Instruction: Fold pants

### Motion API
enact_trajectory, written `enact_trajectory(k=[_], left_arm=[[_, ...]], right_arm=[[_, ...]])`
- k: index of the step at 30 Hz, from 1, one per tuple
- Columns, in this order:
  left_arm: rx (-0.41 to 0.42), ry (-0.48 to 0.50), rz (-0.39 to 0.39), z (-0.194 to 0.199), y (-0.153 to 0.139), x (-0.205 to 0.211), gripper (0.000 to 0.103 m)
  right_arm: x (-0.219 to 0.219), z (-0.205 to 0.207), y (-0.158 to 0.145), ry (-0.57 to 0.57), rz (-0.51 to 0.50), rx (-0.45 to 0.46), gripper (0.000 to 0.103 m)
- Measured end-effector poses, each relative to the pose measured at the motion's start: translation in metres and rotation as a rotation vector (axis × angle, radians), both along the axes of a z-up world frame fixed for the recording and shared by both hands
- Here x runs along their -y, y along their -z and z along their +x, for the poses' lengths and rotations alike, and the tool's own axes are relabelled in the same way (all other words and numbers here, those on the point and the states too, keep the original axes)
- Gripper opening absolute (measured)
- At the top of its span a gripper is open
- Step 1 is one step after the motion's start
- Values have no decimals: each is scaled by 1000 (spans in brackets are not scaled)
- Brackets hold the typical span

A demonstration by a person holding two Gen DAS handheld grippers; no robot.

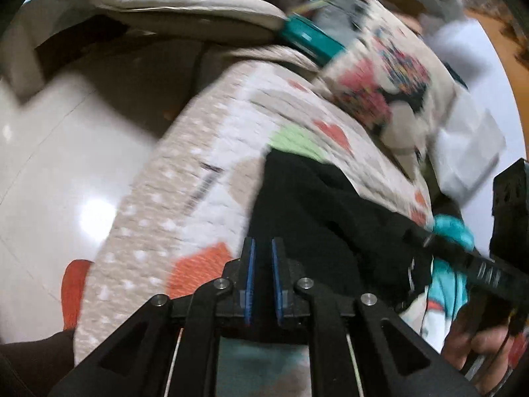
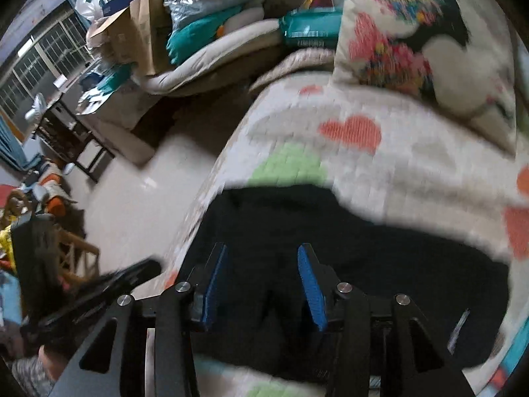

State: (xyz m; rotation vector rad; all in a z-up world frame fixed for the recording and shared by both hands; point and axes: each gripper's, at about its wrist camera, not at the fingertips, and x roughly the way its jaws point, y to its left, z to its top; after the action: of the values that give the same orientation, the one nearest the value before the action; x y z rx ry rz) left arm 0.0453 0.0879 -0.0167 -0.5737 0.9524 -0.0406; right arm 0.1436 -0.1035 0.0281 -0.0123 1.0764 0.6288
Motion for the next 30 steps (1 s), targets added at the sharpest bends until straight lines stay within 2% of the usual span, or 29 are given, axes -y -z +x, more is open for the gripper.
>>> enact_trajectory(k=[3, 5, 6, 7, 10, 12, 16, 17, 18, 20, 23, 27, 30], left_arm=[[-75, 61, 61, 8, 20, 21, 24], [-117, 67, 83, 10, 31, 24, 24], [-106, 63, 86, 10, 32, 24, 24], [-106, 65, 92, 9, 30, 25, 24], [-76, 69, 92, 6, 18, 25, 28], [-57, 67, 91, 5, 11, 22, 28], [6, 105, 95, 6, -18, 29, 28], [18, 112, 97, 10, -23, 33, 30], [40, 130, 99, 14, -32, 41, 37], [53, 177, 111, 25, -43, 61, 42], [43, 293, 106, 52, -53, 105, 43], [29, 437, 79, 94, -53, 170, 46], [18, 533, 116, 122, -44, 217, 46]], right_arm=[[10, -19, 31, 23, -26, -33, 49], [14, -22, 56, 59, -123, -28, 49], [16, -22, 69, 78, -189, -18, 50], [20, -25, 72, 85, -182, -7, 54], [44, -40, 55, 174, -85, 23, 54], [72, -57, 41, 261, 17, 45, 56], [136, -88, 33, 491, 156, 59, 60], [153, -92, 35, 554, 190, 50, 60], [170, -94, 40, 624, 225, 37, 60], [195, -95, 47, 728, 269, 19, 60], [215, -95, 57, 815, 274, 24, 60], [226, -90, 72, 868, 289, -11, 60], [235, -89, 85, 877, 299, -31, 60]])
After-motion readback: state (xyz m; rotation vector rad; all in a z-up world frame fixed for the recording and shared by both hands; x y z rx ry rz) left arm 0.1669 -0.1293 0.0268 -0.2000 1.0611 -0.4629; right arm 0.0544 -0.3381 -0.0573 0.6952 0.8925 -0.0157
